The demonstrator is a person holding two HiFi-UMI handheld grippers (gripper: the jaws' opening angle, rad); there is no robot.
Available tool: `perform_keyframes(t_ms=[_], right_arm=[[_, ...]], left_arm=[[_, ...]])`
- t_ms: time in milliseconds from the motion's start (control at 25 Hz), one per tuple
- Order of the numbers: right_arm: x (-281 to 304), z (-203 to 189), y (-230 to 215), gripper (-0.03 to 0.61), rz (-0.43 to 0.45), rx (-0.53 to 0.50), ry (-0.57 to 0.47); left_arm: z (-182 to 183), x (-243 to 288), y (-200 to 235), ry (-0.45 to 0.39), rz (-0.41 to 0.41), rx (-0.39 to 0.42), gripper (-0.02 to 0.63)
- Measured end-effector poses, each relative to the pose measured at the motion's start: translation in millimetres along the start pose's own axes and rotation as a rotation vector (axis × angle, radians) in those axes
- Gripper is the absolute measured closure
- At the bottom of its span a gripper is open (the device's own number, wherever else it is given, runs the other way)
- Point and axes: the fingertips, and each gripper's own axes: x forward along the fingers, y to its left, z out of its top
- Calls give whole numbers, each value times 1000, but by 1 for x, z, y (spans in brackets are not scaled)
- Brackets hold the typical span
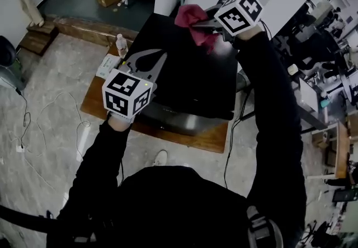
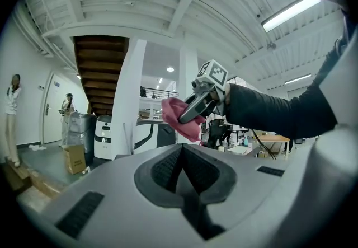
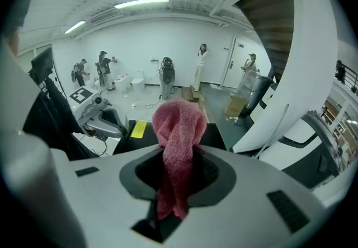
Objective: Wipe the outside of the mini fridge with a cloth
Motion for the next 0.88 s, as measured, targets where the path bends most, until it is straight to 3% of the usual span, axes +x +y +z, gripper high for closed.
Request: perform_keyframes(t_ms=[240,480,640,880], right_arm=[[86,14,-69,483,9,18,58],[159,-4,-134,482,-2,12,86],[197,-18,-133,483,-30,5,121],[201,-15,-110,494,-19,-21,137]], left_arm=[[-15,12,47,45,80,-13,607],[-26,29,74,90,149,-38,607],[-37,12,89,108,164,-45,607],[-39,-3,96,96,144,-62,607]])
